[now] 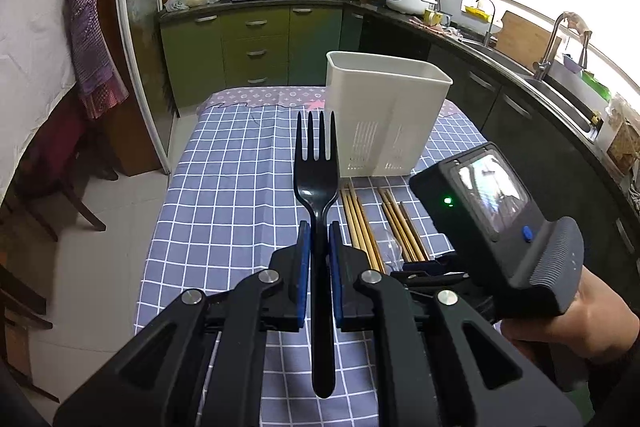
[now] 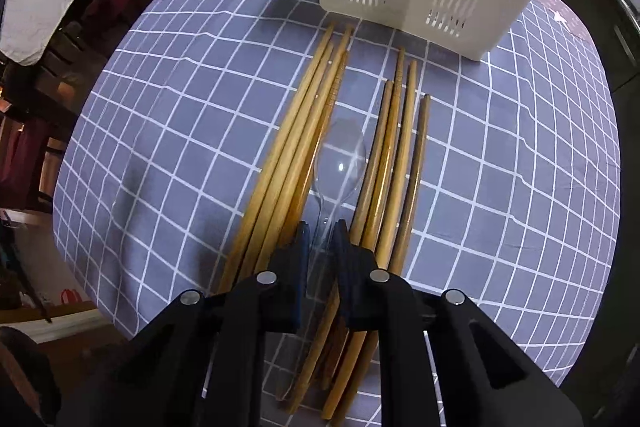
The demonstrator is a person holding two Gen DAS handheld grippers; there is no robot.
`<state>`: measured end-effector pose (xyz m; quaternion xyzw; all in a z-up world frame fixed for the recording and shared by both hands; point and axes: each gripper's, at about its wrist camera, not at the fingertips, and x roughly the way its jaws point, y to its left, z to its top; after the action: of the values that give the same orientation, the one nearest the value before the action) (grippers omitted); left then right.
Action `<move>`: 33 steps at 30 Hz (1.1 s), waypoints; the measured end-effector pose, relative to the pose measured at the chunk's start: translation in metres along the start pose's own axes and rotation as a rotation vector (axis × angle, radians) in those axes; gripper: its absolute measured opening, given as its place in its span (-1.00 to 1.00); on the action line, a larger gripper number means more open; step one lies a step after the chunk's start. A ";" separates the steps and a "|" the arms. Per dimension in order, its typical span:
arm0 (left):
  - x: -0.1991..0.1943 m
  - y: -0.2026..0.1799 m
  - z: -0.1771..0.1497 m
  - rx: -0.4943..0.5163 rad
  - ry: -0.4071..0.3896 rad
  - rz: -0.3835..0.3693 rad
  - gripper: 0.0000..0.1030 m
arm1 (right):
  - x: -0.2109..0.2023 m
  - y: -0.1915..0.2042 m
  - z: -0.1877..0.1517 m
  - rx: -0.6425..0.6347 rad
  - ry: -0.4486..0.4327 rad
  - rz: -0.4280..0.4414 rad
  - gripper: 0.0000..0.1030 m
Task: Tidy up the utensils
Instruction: 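Lower the fork into the white holder with the left tool while the right tool drops the spoon in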
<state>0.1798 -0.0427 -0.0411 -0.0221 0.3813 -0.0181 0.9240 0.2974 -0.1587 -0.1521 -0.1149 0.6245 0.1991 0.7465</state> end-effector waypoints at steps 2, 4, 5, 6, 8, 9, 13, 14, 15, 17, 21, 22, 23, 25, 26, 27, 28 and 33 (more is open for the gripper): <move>-0.001 -0.002 0.000 0.005 -0.007 0.002 -0.82 | 0.001 0.003 0.000 -0.008 -0.010 -0.020 -0.76; -0.002 -0.003 0.001 0.006 -0.012 -0.004 -0.82 | -0.001 0.007 -0.001 -0.006 -0.026 -0.016 -0.78; -0.003 -0.003 0.001 0.007 -0.016 -0.007 -0.82 | -0.003 0.007 -0.002 -0.003 -0.041 -0.006 -0.80; -0.004 -0.003 0.002 0.009 -0.018 -0.007 -0.82 | -0.007 0.006 -0.003 0.004 -0.061 0.021 -0.81; -0.008 -0.003 0.004 0.010 -0.024 -0.010 -0.82 | -0.022 0.004 -0.006 0.015 -0.112 0.063 -0.82; -0.010 -0.003 0.004 0.009 -0.028 -0.013 -0.82 | -0.028 0.003 -0.008 0.017 -0.133 0.078 -0.82; -0.021 -0.004 0.020 0.011 -0.069 -0.031 -0.82 | -0.070 -0.008 -0.020 0.041 -0.269 0.133 -0.82; -0.024 -0.005 0.029 0.009 -0.083 -0.048 -0.82 | -0.084 -0.013 -0.025 0.053 -0.315 0.159 -0.82; -0.027 -0.004 0.037 0.004 -0.097 -0.063 -0.82 | -0.095 -0.017 -0.029 0.060 -0.351 0.177 -0.82; -0.032 -0.006 0.060 -0.001 -0.152 -0.099 -0.82 | -0.113 -0.024 -0.037 0.072 -0.411 0.198 -0.82; -0.030 -0.012 0.107 -0.014 -0.248 -0.148 -0.82 | -0.144 -0.040 -0.057 0.083 -0.503 0.223 -0.82; -0.026 -0.014 0.120 -0.021 -0.271 -0.158 -0.82 | -0.149 -0.045 -0.062 0.084 -0.515 0.224 -0.82; -0.020 -0.017 0.131 -0.024 -0.294 -0.172 -0.82 | -0.152 -0.048 -0.066 0.086 -0.525 0.229 -0.82; -0.007 -0.024 0.148 -0.024 -0.336 -0.167 -0.82 | -0.152 -0.053 -0.074 0.092 -0.535 0.237 -0.82; 0.003 -0.026 0.158 -0.025 -0.354 -0.172 -0.82 | -0.152 -0.056 -0.077 0.096 -0.540 0.240 -0.82; 0.012 -0.029 0.163 -0.025 -0.364 -0.174 -0.82 | -0.153 -0.062 -0.082 0.100 -0.543 0.248 -0.82; 0.024 -0.032 0.170 -0.024 -0.372 -0.161 -0.82 | -0.153 -0.065 -0.084 0.106 -0.545 0.256 -0.82; 0.079 -0.041 0.185 -0.027 -0.377 -0.126 -0.82 | -0.155 -0.086 -0.096 0.137 -0.564 0.285 -0.81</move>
<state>0.3654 -0.0826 0.0365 -0.0615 0.1995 -0.0663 0.9757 0.2283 -0.2995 -0.0260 0.0841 0.4146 0.2832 0.8607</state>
